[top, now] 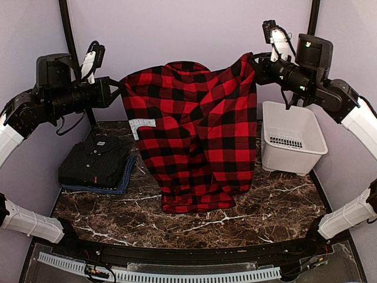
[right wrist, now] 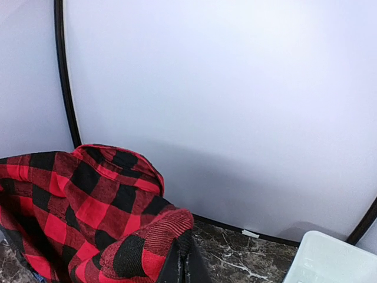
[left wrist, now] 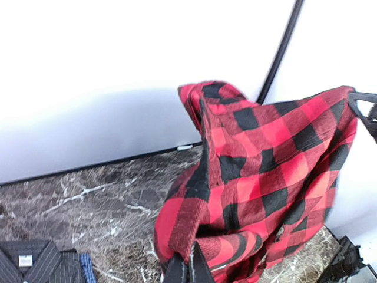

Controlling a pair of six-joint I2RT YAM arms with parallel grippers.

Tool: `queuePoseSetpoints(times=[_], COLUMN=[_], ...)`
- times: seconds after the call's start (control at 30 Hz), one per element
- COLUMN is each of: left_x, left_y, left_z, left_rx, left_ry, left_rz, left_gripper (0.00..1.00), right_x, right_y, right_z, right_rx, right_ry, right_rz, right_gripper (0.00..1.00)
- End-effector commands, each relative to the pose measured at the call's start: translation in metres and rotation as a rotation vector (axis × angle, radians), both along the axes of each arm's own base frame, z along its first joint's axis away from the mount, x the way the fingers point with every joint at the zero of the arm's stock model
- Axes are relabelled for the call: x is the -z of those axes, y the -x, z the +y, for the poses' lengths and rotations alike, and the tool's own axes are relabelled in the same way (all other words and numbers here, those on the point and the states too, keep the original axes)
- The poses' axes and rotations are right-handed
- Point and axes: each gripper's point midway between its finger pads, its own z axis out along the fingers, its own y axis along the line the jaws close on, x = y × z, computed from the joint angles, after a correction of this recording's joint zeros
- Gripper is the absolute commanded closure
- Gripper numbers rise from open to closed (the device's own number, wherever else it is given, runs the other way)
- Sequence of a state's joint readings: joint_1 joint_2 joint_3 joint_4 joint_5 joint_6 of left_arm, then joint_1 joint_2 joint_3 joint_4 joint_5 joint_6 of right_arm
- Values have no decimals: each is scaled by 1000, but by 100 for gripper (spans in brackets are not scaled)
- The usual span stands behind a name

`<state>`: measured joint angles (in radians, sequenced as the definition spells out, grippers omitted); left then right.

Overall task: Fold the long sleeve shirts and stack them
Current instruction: Flatten out the crumpled shirt at the center of the board.

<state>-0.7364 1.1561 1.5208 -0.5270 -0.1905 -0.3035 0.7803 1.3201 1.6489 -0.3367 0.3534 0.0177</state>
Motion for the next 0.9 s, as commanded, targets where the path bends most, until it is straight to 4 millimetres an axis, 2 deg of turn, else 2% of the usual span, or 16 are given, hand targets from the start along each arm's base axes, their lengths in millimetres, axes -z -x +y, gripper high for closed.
queuePoseSetpoints(times=[0.0, 0.13, 0.23, 0.33, 0.43, 0.5, 0.53, 0.57, 0.6, 0.63, 0.67, 0.7, 0.77, 0.8, 0.83, 0.87], left_x=[-63, -108, -131, -141, -130, -107, -89, -79, -59, -43, -22, -2, 62, 82, 119, 137], left_y=[36, 75, 90, 82, 57, 29, 13, -7, -21, -42, -59, -75, -116, -125, -141, -149], left_z=[3, 4, 13, 26, 32, 32, 26, 42, 32, 49, 45, 55, 50, 48, 44, 42], left_rx=[150, 299, 312, 227, 106, 23, 10, -50, -4, -54, -44, -76, -78, -74, -71, -71], left_ry=[46, 109, 136, 136, 98, 33, 7, -1, 22, 25, 33, 26, -8, -16, -37, -47], left_rz=[-177, -295, -352, -364, -315, -242, -180, -143, -62, -11, 58, 112, 278, 328, 410, 448], left_gripper=[100, 100, 100, 100, 100, 100, 100, 100, 100, 100, 100, 100, 100, 100, 100, 100], right_x=[-57, -89, -110, -115, -101, -78, -64, -48, -29, -10, 13, 37, 98, 125, 154, 182], right_y=[35, 66, 86, 87, 67, 44, 32, 18, 2, -14, -30, -48, -86, -100, -114, -127], right_z=[-10, -21, -31, -37, -33, -21, -15, -8, -3, 1, 5, 5, 8, 7, 6, 3], right_rx=[-111, -190, -227, -210, -147, -101, -82, -62, -44, -33, -25, -8, 32, 49, 71, 99], right_ry=[-102, -151, -184, -187, -149, -77, -40, -7, 22, 48, 71, 85, 135, 155, 178, 199], right_rz=[-125, -191, -239, -240, -184, -127, -97, -61, -15, 32, 85, 142, 272, 331, 391, 444], right_gripper=[100, 100, 100, 100, 100, 100, 100, 100, 100, 100, 100, 100, 100, 100, 100, 100])
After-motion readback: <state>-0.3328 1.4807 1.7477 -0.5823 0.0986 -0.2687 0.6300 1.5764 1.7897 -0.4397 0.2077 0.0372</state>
